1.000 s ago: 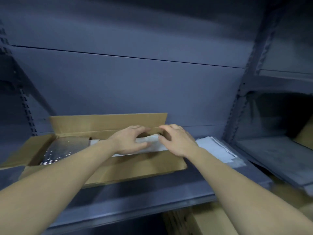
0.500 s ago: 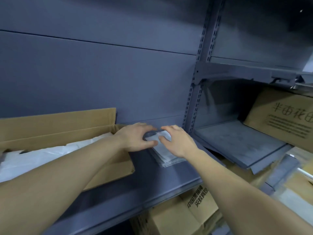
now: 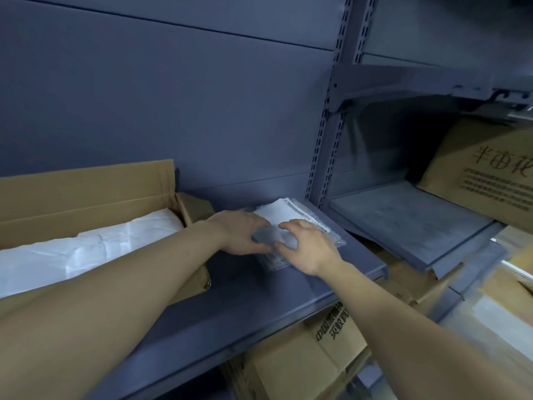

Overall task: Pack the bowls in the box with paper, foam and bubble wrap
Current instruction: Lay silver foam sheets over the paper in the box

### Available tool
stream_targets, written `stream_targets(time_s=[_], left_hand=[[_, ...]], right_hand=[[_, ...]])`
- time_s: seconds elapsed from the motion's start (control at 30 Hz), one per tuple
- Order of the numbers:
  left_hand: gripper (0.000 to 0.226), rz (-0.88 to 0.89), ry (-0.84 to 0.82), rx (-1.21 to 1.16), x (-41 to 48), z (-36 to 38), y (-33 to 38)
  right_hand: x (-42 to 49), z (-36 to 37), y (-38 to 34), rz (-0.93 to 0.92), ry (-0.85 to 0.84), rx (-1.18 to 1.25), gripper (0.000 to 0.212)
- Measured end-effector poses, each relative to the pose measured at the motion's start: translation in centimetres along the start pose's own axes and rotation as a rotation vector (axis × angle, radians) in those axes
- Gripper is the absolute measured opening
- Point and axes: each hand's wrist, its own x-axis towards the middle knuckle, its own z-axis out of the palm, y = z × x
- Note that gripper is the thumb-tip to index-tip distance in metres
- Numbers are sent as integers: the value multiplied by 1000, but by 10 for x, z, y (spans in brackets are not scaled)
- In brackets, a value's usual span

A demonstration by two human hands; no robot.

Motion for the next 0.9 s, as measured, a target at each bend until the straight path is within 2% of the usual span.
stream_targets(time_s=[0.3, 0.6, 0.73, 0.9], left_hand=[[73, -36, -75, 51, 7, 12, -3], [73, -34, -88, 49, 10, 20, -5], [74, -25, -26, 40, 10, 21, -6], [64, -8, 199, -51, 15, 17, -8]], right_hand=[[-2, 24, 17, -14, -19, -30, 55], [-1, 27, 19, -9, 39, 29, 32], [1, 24, 15, -18, 105, 87, 26], [5, 9, 5, -109, 262, 236, 24]])
